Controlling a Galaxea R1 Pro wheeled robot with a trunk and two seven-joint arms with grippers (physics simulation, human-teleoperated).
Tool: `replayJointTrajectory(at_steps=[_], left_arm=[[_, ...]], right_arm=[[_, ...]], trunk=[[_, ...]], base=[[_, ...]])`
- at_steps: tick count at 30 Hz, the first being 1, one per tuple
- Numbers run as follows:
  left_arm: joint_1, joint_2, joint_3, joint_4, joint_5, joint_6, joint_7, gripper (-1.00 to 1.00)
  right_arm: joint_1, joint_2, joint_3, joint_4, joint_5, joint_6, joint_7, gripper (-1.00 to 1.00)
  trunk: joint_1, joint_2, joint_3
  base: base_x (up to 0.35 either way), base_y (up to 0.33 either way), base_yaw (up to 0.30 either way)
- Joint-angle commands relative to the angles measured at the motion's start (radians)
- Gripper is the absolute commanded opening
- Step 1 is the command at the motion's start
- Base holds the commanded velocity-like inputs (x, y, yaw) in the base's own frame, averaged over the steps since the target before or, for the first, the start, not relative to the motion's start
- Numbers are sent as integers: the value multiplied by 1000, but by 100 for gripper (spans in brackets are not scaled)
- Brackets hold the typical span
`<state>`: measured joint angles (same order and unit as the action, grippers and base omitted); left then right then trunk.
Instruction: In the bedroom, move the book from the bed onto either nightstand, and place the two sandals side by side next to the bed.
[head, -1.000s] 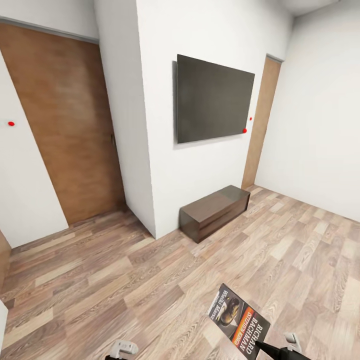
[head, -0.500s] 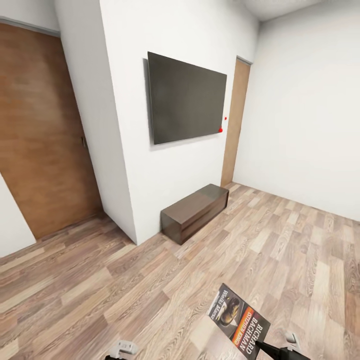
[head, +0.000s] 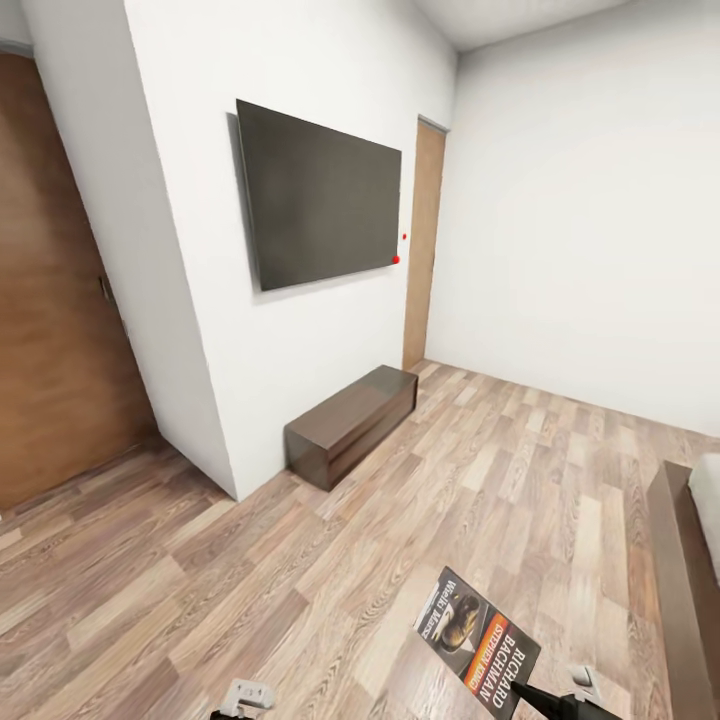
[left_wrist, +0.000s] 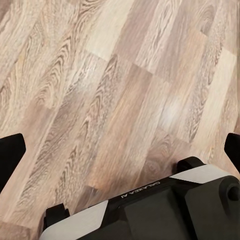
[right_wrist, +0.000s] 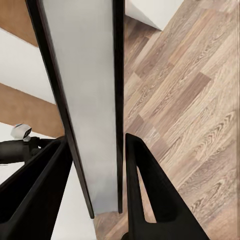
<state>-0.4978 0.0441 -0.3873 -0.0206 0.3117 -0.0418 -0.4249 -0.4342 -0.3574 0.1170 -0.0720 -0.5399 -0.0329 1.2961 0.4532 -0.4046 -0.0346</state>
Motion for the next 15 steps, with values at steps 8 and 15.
replayJointTrajectory(at_steps=[8, 15], left_arm=[[-1, 0, -9, 1, 7, -3, -2, 100], [-1, 0, -8, 1, 7, -4, -3, 100]], right_arm=[[-1, 0, 3, 1, -8, -4, 2, -100], [-1, 0, 3, 0, -8, -4, 1, -100]], trunk=[[1, -2, -2], [1, -2, -2]], base=[[107, 0, -284], [118, 0, -283]])
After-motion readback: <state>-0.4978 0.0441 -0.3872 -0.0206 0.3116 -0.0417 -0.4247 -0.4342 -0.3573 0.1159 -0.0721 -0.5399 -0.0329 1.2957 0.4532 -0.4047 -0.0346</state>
